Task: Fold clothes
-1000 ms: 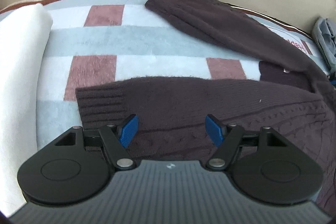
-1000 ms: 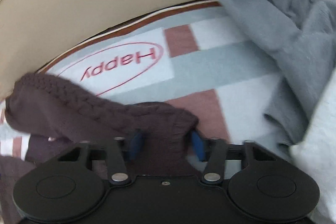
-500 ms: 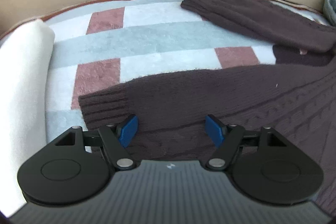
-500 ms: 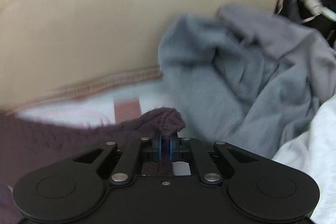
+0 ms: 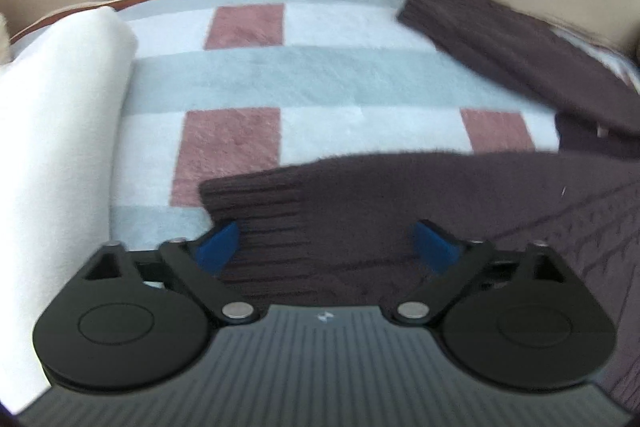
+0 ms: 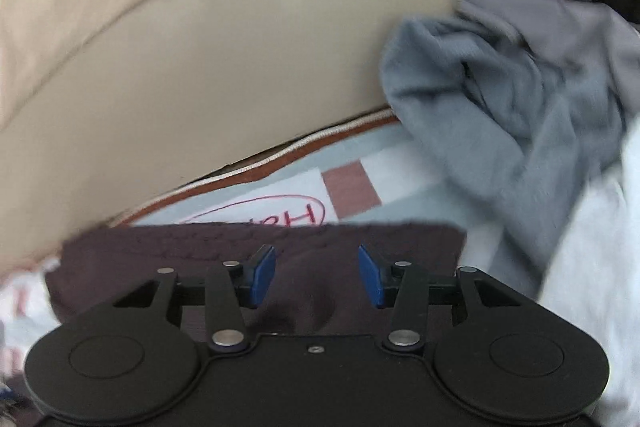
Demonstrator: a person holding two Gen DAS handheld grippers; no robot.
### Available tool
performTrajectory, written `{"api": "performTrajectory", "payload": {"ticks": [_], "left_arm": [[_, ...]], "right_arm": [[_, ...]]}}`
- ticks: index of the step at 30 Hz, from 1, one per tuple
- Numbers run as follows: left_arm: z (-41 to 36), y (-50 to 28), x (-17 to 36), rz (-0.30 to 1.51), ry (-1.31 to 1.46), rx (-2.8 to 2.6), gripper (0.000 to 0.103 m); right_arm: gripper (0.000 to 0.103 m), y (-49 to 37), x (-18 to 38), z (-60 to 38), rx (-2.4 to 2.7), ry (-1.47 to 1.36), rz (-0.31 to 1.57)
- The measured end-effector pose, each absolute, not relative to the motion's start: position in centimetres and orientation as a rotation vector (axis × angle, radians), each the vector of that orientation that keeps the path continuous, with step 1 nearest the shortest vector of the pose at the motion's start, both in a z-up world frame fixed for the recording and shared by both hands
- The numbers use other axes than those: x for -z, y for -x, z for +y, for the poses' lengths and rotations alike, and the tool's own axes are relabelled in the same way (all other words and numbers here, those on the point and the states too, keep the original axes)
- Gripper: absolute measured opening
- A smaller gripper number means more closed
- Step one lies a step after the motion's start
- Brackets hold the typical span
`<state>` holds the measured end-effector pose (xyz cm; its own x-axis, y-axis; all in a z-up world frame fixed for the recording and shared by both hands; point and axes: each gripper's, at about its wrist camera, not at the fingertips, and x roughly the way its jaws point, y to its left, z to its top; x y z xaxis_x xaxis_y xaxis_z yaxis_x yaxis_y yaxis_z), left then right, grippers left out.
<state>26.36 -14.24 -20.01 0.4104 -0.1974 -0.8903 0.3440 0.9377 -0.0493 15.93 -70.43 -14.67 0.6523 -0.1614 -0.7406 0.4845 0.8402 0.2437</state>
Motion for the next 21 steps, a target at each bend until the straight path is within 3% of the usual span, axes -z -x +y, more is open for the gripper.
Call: {"api": "performTrajectory", "payload": {"ticks": [2, 4, 5, 6, 7, 18, 21], "left_arm": [[-15.3, -26.0, 20.4, 1.081, -0.219, 0.329, 0.103], [-15.9, -25.6, 20.4, 1.048, -0.222, 0.319, 0.097], [-16.2, -25.2, 20.0, 1.026, -0.233, 0.327, 0.078], [-16.4, -24.9, 19.6, 1.004, -0.244, 0.335, 0.033], [-16.7, -24.6, 19.2, 0.986, -0.258, 0.337, 0.003], [-16.6, -23.8, 18.4, 0.949, -0.349, 0.077, 0.005], [-18.1, -20.3, 15.8, 0.928, -0.31, 0.085, 0.012]], "right_arm": [[0.051, -13.1, 13.3, -69.4, 0.507, -0.376, 0.737], [0.051, -10.0, 12.2, -68.2, 0.547, -0.353, 0.71], [0.051, -8.2, 12.0, -67.8, 0.518, -0.383, 0.7], [0.052, -6.5, 11.9, -67.6, 0.495, -0.407, 0.698], [0.052, -5.0, 11.8, -67.4, 0.483, -0.419, 0.715], [0.053, 12.4, 9.9, -65.0, 0.432, -0.53, 0.947], [0.053, 14.7, 10.0, -63.2, 0.401, -0.498, 1.054]]}}
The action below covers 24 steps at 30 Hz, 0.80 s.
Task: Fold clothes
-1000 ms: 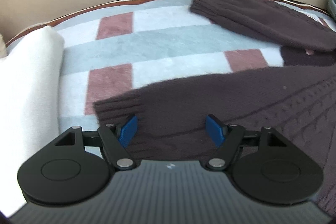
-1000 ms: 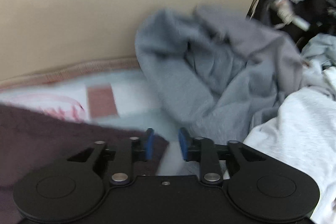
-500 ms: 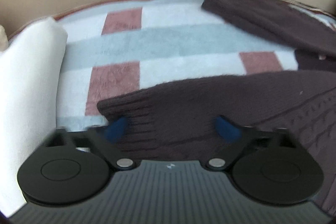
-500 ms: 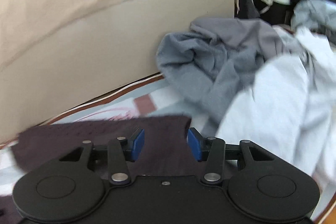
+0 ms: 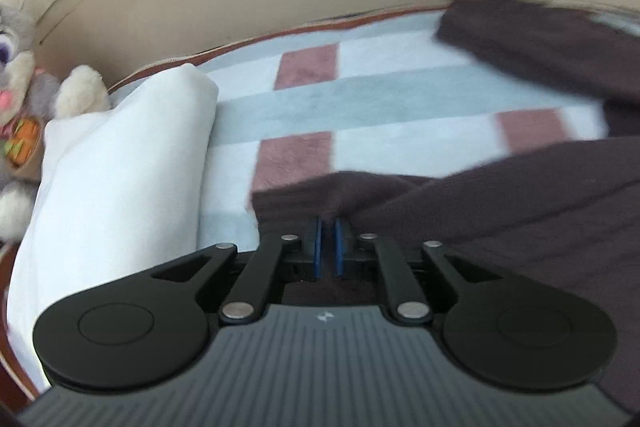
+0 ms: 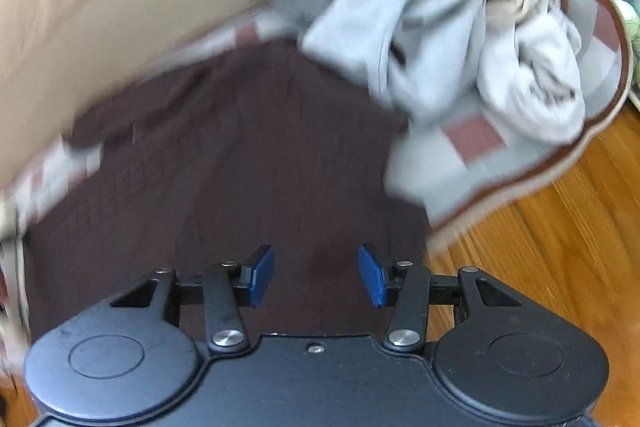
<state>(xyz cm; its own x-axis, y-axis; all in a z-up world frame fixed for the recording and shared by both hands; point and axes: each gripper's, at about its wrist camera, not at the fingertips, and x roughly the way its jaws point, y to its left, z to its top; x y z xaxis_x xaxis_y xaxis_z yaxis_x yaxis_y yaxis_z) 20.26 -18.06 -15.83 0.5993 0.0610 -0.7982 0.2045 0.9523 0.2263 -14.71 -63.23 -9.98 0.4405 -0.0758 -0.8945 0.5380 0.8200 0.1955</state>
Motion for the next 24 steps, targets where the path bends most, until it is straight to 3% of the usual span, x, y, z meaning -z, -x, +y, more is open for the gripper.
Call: {"api": "performTrajectory", "payload": {"ticks": [1, 3, 4, 7, 16, 22, 23, 24], "left_arm": [[-18.6, -18.8, 14.8, 0.917, -0.297, 0.113, 0.019], [-19.7, -15.8, 12.9, 0.895, -0.273, 0.172, 0.067], [-20.3, -14.3, 12.2, 0.889, -0.268, 0.215, 0.072], [-22.5, -9.9, 10.7, 0.888, -0.276, 0.362, 0.072], [-29.3, -0.9, 11.5, 1.081, -0.225, 0.956, 0.072], [-30.8, 1.9, 13.0, 1.134, -0.275, 1.038, 0.072], [-30.7, 1.9, 13.2, 1.149, -0.267, 1.037, 0.072], [-30.5, 1.8, 13.5, 1.159, -0.261, 1.029, 0.072]], "right_arm": [[0.054, 15.3, 10.0, -62.5, 0.385, -0.482, 1.084], [0.06, 16.4, 10.2, -61.3, 0.345, -0.524, 1.102], [0.062, 16.8, 10.5, -60.8, 0.32, -0.559, 1.106], [0.062, 17.6, 11.9, -59.9, 0.238, -0.643, 1.116], [0.062, 17.7, 12.6, -54.3, 0.118, -0.296, 1.223], [0.067, 16.8, 14.6, -53.1, 0.033, -0.273, 1.291], [0.06, 16.3, 15.4, -53.2, 0.041, -0.295, 1.29], [0.015, 16.1, 15.8, -53.5, 0.043, -0.33, 1.269]]}}
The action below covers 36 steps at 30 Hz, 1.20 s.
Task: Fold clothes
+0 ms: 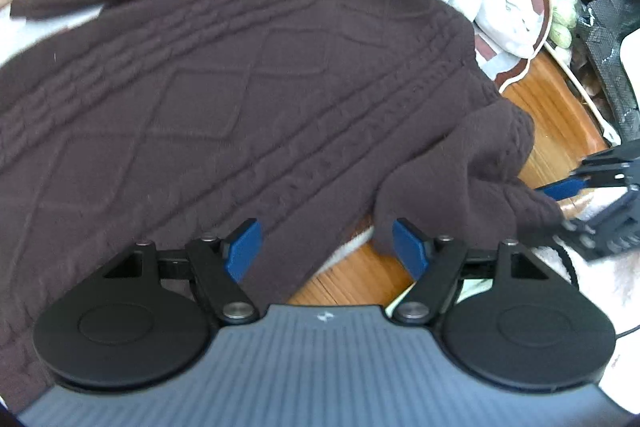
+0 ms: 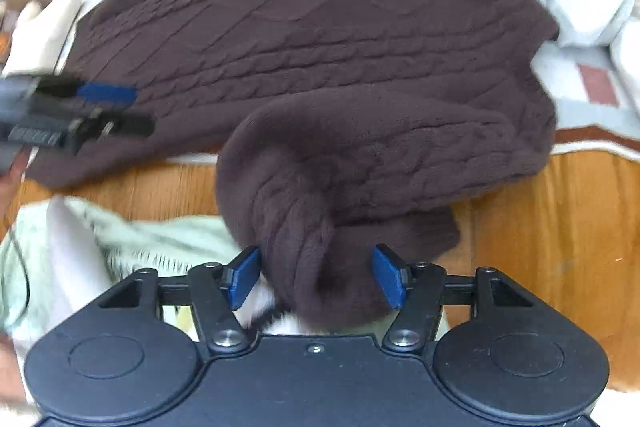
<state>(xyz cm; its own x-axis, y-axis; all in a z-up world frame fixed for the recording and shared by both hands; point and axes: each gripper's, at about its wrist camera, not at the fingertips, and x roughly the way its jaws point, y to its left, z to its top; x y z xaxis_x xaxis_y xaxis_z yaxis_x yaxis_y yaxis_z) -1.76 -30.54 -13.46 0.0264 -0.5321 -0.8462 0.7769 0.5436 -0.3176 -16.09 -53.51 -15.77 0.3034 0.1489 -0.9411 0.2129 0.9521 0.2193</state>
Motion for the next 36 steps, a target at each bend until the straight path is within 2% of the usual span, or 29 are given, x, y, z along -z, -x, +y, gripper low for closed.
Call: {"api": "performTrajectory", "payload": {"ticks": [1, 9, 14, 20, 24, 30, 36], "left_arm": [[-30.3, 1.7, 13.4, 1.163, -0.256, 1.02, 0.072], [-28.0, 1.5, 9.6, 1.031, -0.137, 1.142, 0.072], [-27.9, 2.1, 6.9, 0.935, -0.083, 1.24, 0.072], [-28.4, 3.0, 6.6, 0.911, -0.049, 1.312, 0.078], [-29.7, 2.7, 8.3, 0.974, -0.046, 1.263, 0.078], [-30.0, 2.5, 12.2, 1.118, 0.104, 1.306, 0.077], [-31.3, 3.6, 12.9, 1.098, 0.024, 1.21, 0.078]], "right_arm": [[0.012, 16.1, 15.7, -53.8, 0.021, -0.372, 1.233], [0.011, 16.4, 11.1, -58.3, -0.168, -0.831, 0.852], [0.011, 13.5, 9.4, -58.2, -0.262, -0.929, 0.752], [0.011, 9.9, 8.0, -56.3, -0.351, -0.857, 0.725], [0.011, 8.6, 9.9, -54.7, -0.36, -0.838, 0.766], [0.011, 8.8, 11.9, -54.1, -0.388, -0.866, 0.783], [0.011, 8.6, 12.3, -53.4, -0.398, -0.834, 0.785]]}}
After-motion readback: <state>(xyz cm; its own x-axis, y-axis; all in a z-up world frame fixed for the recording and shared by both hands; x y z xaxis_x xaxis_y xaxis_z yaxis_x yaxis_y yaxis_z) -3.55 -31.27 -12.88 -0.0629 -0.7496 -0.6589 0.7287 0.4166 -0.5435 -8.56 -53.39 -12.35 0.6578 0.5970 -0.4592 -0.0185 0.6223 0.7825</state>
